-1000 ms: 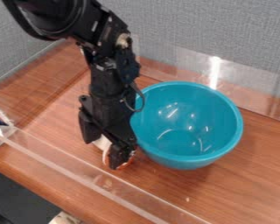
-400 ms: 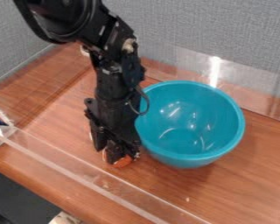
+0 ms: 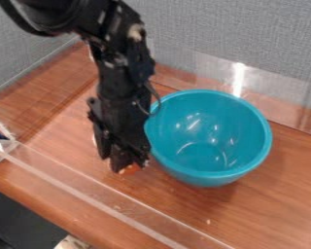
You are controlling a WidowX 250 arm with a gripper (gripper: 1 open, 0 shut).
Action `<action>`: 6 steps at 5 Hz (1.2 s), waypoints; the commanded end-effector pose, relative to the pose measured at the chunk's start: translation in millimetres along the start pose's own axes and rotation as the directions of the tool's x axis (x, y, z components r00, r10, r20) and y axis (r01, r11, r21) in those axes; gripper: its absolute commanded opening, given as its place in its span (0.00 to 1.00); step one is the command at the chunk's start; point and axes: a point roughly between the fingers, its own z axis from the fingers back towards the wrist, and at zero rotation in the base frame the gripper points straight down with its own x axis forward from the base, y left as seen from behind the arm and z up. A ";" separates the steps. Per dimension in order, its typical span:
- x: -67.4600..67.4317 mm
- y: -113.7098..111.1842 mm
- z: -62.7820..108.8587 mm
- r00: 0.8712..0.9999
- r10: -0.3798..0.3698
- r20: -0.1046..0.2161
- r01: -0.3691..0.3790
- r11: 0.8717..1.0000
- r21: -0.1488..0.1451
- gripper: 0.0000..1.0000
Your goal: Remove the mushroom from inside the blue bowl and put it on the table
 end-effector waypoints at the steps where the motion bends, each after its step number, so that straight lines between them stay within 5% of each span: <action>1: -0.2 27.0 18.5 0.999 0.037 0.038 -0.039 0.999 0.034 0.00; 3: -27.2 86.2 17.7 0.990 0.143 -0.008 -0.142 0.987 0.071 0.00; 6: -26.2 82.7 2.7 0.994 0.104 -0.036 -0.101 0.993 0.066 0.00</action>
